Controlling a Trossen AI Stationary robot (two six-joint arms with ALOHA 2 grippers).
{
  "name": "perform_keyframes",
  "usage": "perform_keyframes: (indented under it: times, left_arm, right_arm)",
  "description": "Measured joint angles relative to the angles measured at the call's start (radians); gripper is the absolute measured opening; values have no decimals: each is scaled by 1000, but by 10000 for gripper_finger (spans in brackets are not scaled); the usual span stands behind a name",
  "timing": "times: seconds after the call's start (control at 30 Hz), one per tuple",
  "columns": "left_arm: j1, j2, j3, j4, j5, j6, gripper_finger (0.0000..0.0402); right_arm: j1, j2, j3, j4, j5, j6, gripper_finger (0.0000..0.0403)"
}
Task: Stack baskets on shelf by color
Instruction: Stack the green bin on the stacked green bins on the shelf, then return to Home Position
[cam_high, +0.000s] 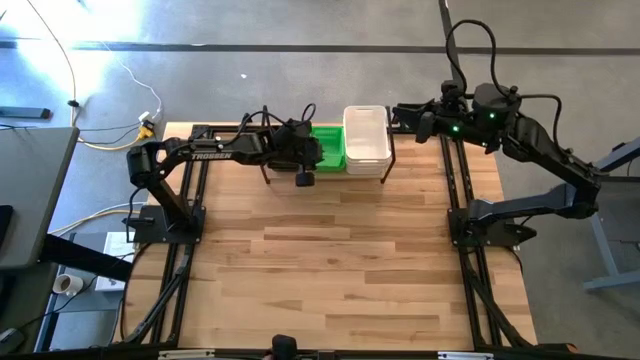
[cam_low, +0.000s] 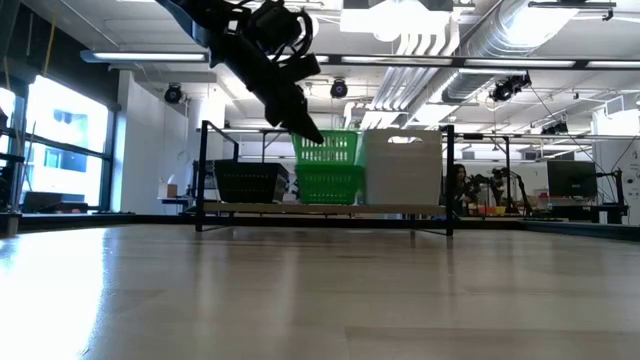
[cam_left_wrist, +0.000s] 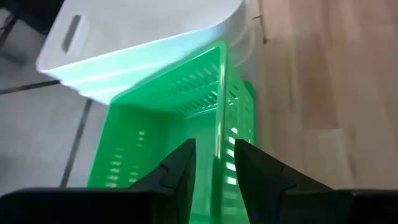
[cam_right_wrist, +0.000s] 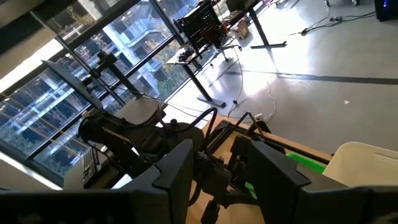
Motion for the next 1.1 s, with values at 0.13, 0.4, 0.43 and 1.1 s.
perform_keyframes:
  times: [0.13,0.4,0.43,1.1]
  left_arm:
    - [0,0,0,-1,-16,-1,89]
    - [-18,33,0,3,-55,-3,52]
    - [-23,44,0,5,-54,-8,50]
    - [-43,74,166,-152,-94,-172,135]
  right_arm:
    - [0,0,0,0,8,-1,139]
    - [0,0,0,0,21,-4,139]
    - [0,0,0,-1,21,-4,139]
    - [0,0,0,-2,19,-35,139]
